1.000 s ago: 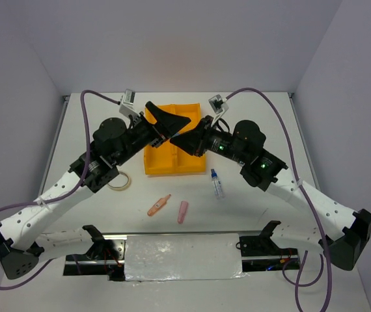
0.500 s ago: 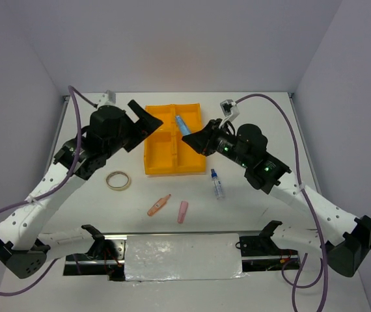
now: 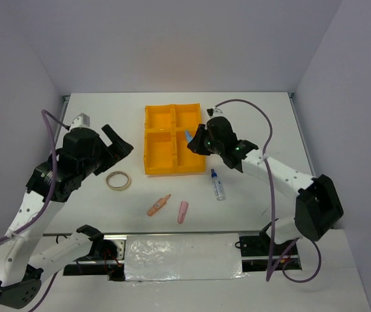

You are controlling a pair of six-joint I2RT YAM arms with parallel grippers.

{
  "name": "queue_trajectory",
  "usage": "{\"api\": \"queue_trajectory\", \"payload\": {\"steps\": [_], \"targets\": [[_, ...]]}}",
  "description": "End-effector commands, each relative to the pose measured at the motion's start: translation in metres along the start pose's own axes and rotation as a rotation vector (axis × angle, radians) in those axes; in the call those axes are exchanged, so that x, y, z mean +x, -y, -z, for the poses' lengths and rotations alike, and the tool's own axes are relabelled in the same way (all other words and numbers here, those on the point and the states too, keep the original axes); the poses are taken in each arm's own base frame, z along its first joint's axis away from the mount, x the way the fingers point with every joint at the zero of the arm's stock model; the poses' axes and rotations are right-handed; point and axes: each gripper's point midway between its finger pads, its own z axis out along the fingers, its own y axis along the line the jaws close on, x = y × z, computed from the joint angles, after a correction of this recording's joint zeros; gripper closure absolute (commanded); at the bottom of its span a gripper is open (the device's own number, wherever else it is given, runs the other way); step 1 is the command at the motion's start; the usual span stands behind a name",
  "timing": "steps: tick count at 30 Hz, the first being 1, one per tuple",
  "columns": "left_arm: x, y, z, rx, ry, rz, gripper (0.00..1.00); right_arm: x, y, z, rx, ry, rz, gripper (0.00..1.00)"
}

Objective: Sort the stationery into containers
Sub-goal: Place the pen in the storage box, then pick up the pen from the center of the board.

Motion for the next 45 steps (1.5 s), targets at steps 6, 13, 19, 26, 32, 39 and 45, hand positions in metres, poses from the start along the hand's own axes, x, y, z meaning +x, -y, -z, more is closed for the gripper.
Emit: {"api": "queue_trajectory", "payload": {"steps": [6,13,19,26,32,39,45], "targets": [[0.021,-0.016,0.002,-0.025,-0.110,-0.148,0.01,-0.003,0.013,-0.043,0.051,-0.024,-0.055,0.96],[0.028,-0.023,0.003,-0.036,-0.139,-0.184,0.01,0.008,0.020,-0.072,0.052,-0.073,-0.051,0.88],[0.032,-0.025,0.001,-0.040,-0.163,-0.217,0.01,0.003,0.016,-0.079,0.036,-0.087,-0.069,0.49],[0.033,-0.021,-0.005,-0.031,-0.177,-0.231,0.01,-0.020,-0.003,-0.051,-0.015,-0.026,-0.073,0.36],[0.030,-0.022,-0.011,-0.053,-0.185,-0.261,0.01,-0.038,0.000,-0.010,0.112,-0.008,-0.053,0.36],[0.007,-0.032,-0.002,-0.187,-0.157,-0.316,0.01,0.091,0.005,0.045,0.418,-0.224,0.003,0.27],[0.004,-0.027,0.001,-0.167,-0.172,-0.365,0.01,0.170,0.003,0.047,0.378,-0.356,0.011,0.29]]}}
